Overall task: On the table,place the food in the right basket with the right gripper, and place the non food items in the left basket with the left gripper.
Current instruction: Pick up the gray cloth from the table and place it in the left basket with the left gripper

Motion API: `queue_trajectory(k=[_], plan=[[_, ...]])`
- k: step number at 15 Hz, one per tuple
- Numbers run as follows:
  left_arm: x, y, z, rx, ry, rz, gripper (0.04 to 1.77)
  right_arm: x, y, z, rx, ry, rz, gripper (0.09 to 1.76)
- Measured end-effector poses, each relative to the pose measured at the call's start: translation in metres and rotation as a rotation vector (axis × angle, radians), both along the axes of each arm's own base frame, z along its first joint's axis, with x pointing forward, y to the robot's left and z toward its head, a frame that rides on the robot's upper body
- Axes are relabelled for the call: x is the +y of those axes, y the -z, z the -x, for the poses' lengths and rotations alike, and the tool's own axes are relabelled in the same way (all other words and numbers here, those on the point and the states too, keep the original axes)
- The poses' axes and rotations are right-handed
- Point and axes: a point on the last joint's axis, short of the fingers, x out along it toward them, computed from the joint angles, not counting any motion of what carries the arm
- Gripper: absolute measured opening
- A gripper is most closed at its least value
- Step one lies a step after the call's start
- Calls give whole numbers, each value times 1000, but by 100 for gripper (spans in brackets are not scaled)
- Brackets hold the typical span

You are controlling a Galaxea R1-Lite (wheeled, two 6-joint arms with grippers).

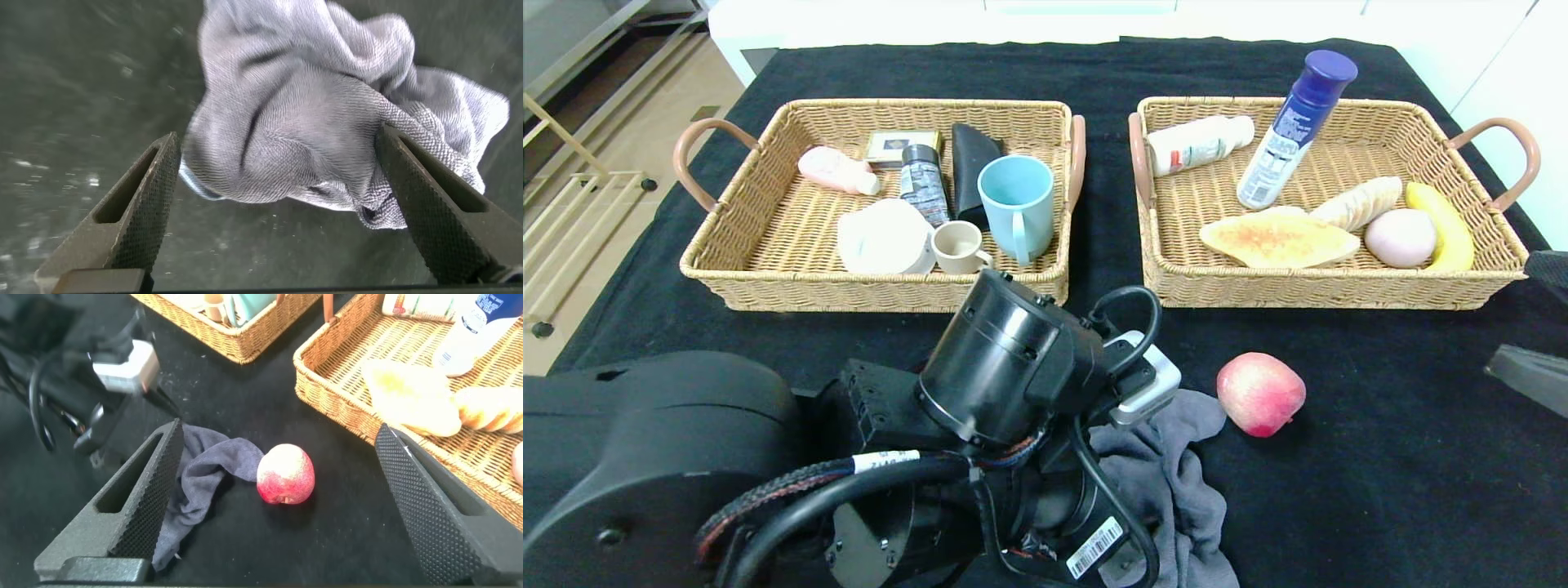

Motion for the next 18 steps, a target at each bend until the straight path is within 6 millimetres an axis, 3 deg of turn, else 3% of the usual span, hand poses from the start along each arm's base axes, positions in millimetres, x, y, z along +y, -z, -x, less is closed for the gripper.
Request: queue_trajectory(k=[8, 12, 16, 18], plan=[[-22, 31, -11, 27, 1, -36, 172, 1, 2, -1, 10, -2, 3, 171], [-25, 37, -13, 38, 2, -47, 114, 1, 3, -2, 13, -3, 5, 171], [-25, 38, -13, 43, 6, -53, 75, 2, 3, -2, 16, -8, 6, 171], [-25, 39, -13, 49, 6, -54, 21, 2, 3, -2, 17, -10, 7, 171]])
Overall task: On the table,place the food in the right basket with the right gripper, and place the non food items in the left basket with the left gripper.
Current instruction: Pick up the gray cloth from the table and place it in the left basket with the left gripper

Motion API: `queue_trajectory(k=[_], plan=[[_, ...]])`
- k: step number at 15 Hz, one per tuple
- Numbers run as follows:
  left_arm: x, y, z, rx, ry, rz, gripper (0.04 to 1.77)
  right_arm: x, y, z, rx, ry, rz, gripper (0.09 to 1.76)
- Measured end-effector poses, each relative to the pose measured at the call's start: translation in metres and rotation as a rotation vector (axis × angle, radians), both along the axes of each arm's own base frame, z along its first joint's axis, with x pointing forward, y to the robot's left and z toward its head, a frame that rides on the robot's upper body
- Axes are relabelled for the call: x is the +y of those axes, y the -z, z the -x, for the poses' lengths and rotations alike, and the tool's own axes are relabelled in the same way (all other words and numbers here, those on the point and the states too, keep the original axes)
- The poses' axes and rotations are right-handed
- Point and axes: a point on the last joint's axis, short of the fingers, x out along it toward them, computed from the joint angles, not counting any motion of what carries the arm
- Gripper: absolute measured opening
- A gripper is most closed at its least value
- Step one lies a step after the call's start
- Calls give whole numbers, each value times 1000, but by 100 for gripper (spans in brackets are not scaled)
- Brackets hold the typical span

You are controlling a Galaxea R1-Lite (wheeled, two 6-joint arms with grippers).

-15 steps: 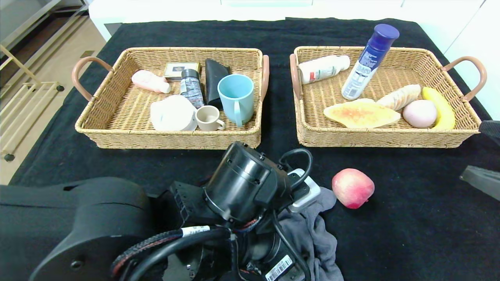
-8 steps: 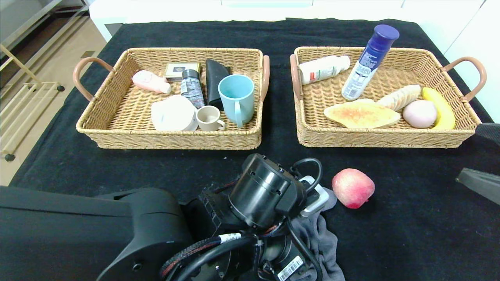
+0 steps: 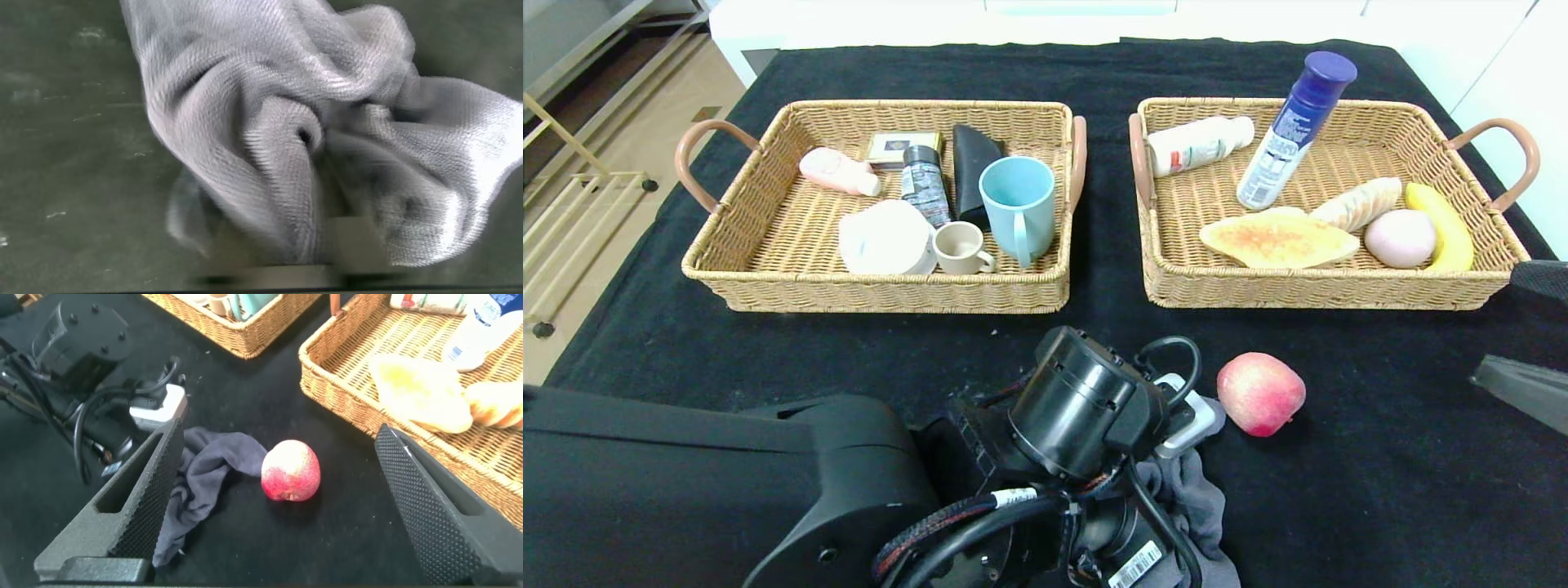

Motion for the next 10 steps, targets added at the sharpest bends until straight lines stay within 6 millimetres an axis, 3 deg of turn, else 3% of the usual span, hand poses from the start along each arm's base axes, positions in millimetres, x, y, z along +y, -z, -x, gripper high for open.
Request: queue_trajectory(k=[10], plan=[[0, -1, 0, -4, 1, -5, 21, 1, 1, -1, 6, -3, 3, 171]])
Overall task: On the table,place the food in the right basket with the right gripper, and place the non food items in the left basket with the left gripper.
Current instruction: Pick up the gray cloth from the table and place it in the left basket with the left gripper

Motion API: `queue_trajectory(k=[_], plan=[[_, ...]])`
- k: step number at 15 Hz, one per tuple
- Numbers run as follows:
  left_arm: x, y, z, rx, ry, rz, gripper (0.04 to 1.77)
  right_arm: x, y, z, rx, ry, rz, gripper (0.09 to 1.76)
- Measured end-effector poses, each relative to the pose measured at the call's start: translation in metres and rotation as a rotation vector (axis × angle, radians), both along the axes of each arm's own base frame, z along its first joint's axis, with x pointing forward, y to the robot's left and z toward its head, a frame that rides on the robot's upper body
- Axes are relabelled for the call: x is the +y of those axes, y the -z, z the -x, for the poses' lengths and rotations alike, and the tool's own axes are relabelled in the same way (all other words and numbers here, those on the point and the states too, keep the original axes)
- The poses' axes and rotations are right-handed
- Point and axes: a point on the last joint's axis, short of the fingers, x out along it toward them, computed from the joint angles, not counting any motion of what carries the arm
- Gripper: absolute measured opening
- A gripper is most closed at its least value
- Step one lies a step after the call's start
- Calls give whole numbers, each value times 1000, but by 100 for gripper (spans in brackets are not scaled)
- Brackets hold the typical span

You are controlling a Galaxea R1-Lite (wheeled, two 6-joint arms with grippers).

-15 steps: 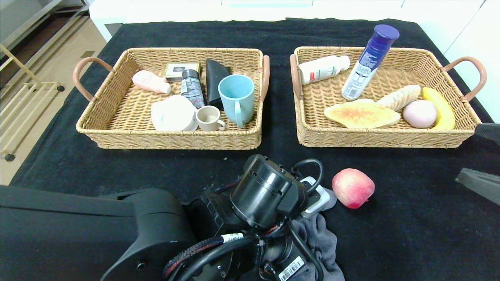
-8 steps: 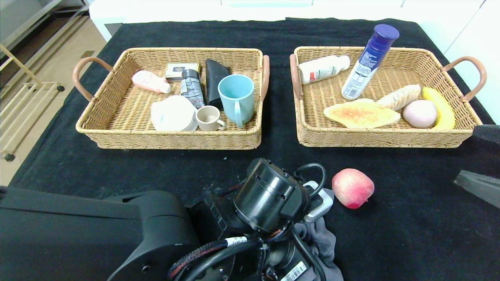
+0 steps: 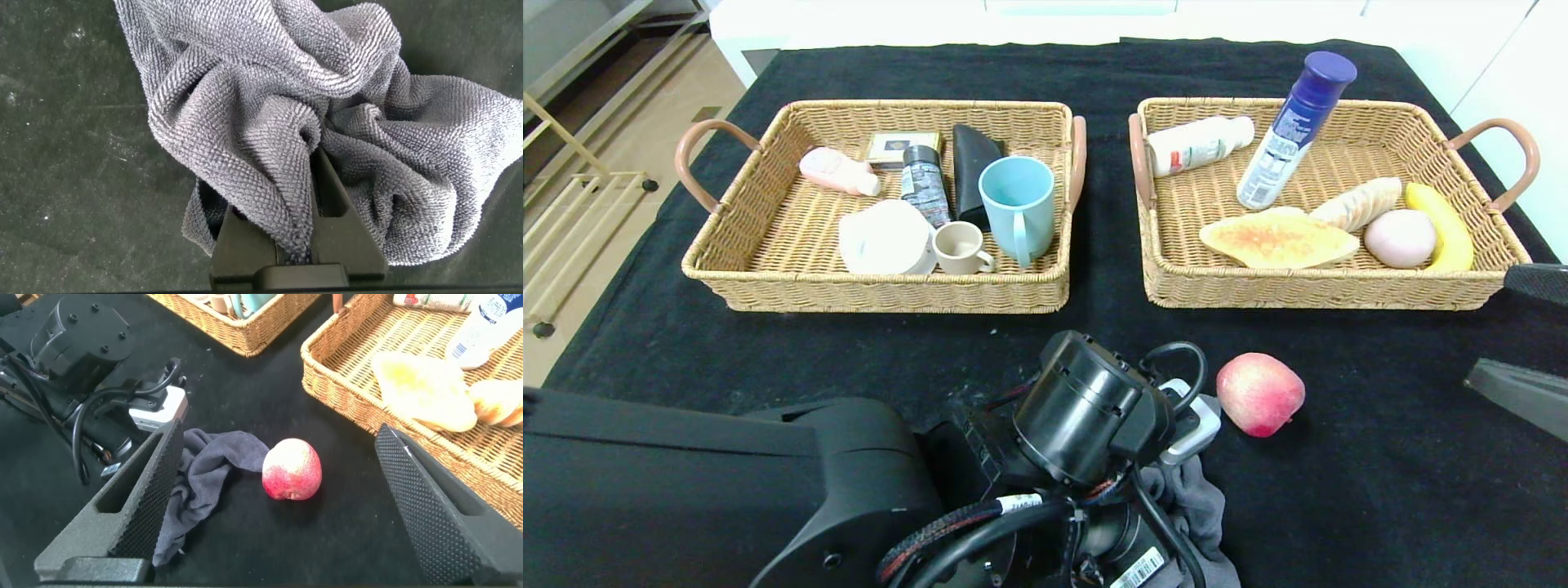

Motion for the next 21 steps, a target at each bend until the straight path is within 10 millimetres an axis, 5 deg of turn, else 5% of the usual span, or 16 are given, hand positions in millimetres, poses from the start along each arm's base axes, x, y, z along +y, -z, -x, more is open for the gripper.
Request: queue_trajectory(k=[8, 21], plan=[[8, -12, 5, 6, 14, 55, 21, -3, -4, 1, -19, 20, -9, 171], [83, -111, 5, -116, -154, 440, 21, -1, 2, -8, 18, 31, 9, 171]])
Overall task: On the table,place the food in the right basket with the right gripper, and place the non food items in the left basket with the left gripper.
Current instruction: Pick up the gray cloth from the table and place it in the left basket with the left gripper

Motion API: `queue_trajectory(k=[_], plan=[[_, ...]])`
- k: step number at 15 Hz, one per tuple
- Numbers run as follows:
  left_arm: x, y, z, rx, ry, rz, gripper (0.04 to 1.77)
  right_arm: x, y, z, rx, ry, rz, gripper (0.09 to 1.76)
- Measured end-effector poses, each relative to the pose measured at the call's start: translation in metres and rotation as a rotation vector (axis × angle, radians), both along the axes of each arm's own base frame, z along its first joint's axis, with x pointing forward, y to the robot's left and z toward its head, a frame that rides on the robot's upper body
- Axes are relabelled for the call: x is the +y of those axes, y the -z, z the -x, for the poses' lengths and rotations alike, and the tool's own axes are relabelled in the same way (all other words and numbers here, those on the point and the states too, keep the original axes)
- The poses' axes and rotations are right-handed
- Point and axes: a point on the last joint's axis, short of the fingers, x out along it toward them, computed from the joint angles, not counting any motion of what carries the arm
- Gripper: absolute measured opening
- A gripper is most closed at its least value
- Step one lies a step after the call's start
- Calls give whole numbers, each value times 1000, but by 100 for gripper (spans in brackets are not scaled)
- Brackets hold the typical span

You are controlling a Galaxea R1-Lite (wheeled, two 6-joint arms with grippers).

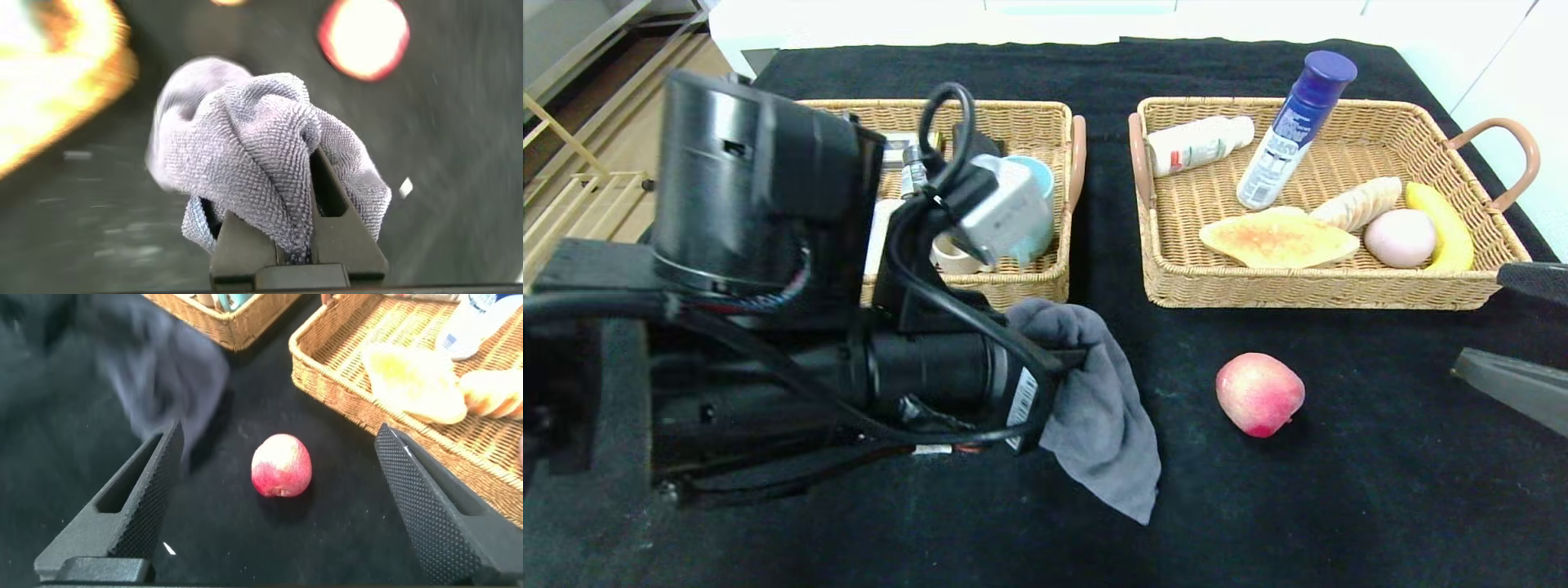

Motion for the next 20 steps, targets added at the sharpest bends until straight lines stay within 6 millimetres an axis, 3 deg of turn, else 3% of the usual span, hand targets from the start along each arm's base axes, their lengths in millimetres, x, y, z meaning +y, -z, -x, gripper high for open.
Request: queue_trajectory(k=[6, 13, 20], plan=[[44, -48, -14, -92, -184, 94, 21, 4, 6, -5, 21, -14, 20, 171], [84, -84, -46, -198, -381, 148, 21, 5, 7, -7, 30, -18, 25, 171], [99, -102, -89, -256, -476, 166, 21, 7, 10, -10, 43, -19, 30, 171]])
